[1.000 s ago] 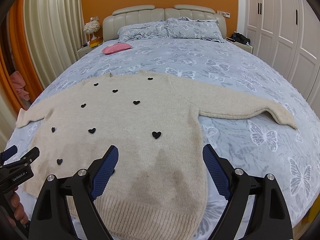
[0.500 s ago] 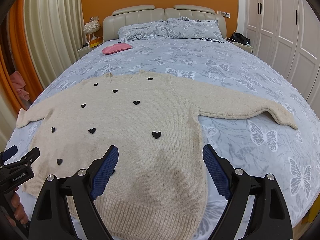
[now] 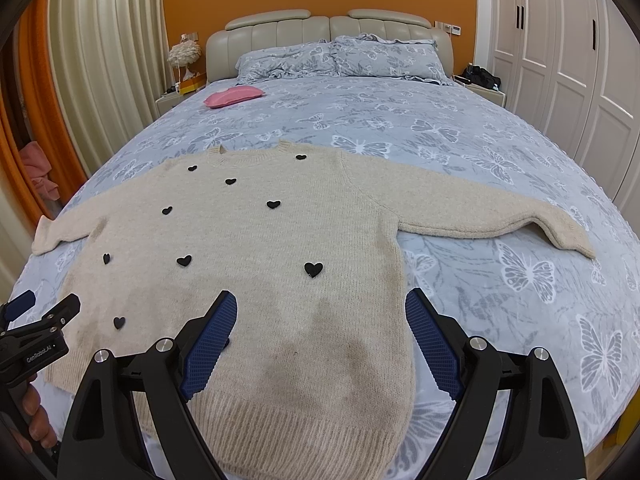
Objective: Fold small clothes
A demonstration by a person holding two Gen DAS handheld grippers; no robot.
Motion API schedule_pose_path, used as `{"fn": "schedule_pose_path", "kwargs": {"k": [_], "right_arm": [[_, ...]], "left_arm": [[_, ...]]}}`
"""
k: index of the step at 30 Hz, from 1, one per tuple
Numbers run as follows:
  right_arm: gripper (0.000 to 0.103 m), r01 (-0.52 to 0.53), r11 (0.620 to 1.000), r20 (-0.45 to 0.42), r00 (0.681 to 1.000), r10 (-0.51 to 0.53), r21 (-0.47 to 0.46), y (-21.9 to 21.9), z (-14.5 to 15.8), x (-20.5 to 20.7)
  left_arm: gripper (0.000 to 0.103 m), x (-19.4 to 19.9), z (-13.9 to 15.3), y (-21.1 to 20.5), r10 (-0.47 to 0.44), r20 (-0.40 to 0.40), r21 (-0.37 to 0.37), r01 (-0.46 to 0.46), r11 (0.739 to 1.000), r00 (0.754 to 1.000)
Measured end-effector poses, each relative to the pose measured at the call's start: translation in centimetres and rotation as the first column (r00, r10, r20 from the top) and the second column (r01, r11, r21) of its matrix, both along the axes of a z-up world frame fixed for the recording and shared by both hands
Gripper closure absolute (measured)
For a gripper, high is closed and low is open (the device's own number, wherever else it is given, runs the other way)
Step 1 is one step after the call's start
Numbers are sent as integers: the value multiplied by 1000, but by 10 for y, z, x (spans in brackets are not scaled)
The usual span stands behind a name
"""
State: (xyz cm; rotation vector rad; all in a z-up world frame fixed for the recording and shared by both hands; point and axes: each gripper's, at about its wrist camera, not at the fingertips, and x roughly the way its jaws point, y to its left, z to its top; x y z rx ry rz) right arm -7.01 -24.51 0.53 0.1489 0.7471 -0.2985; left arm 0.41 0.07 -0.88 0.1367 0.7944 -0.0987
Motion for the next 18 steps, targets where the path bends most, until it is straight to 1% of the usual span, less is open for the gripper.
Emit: {"fn": "schedule_pose_path", "kwargs": {"k": [14,17,18], "right_arm": [[19,-1,1000,-1,1000,1,1,0,0,0],[19,2,1000,1,1000,-2,21,0,-1,3],[18,12,999,2,1000,-12,46,-6,-1,2]], "left_arm": [[5,0,0,-1,-2,-1,-2,2,1000,1000],[5,0,0,-2,-8,-7,-15,8,1000,1000],[5,0,-1,-1,-12,-13,-25,12,1000,1000]]}}
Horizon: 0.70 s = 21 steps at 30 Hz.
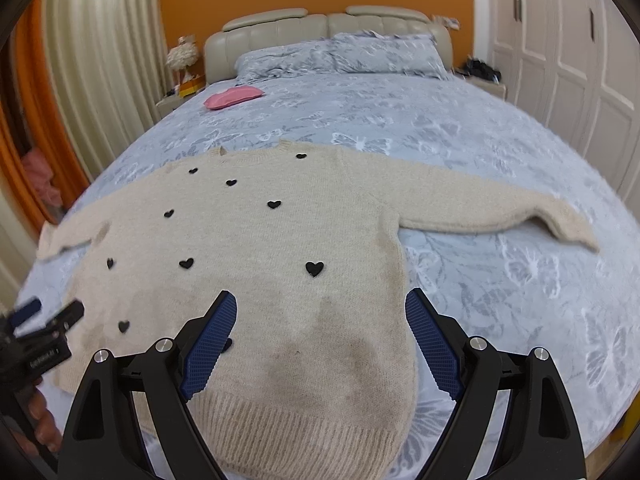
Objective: Fold small clothes
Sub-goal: 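Grasp the sweater's sleeve cuff with the right gripper and lift it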
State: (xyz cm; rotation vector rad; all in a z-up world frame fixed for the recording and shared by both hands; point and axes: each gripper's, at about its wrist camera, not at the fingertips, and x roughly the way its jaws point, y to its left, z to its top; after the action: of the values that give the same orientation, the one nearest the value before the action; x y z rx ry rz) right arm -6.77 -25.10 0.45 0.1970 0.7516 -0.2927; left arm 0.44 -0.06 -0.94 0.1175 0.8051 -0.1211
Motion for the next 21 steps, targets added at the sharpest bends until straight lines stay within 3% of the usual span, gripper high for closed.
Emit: {"fn": "schedule_pose_path", "kwargs": {"k": [4,9,13,15,17,21], "right_arm": [[18,101,982,-1,995,-102,160,-58,2,-11],[18,293,926,-50,956,-289,238,-200,-5,-35],[18,425,825,-92,901,-423,372,-318,-24,-47],[18,467,736,-122,873,-473,490,-369,-44,-48],[17,512,648,-151,835,-528,564,-405,-64,-47],[18,573,560,-191,781,-594,598,-438,-93,-44]], "left_arm": [[5,1,-1,3,-15,-21,-31,15,999,1000],[5,2,-1,-7,-49,-19,-36,48,998,999],[5,2,-2,-26,-96,-24,-39,95,995,995],[5,5,-3,-43,-119,-22,-24,118,993,993],[5,10,-5,-59,-130,-27,-26,129,991,991],[5,26,-3,-86,-142,-30,-73,139,988,989]]}}
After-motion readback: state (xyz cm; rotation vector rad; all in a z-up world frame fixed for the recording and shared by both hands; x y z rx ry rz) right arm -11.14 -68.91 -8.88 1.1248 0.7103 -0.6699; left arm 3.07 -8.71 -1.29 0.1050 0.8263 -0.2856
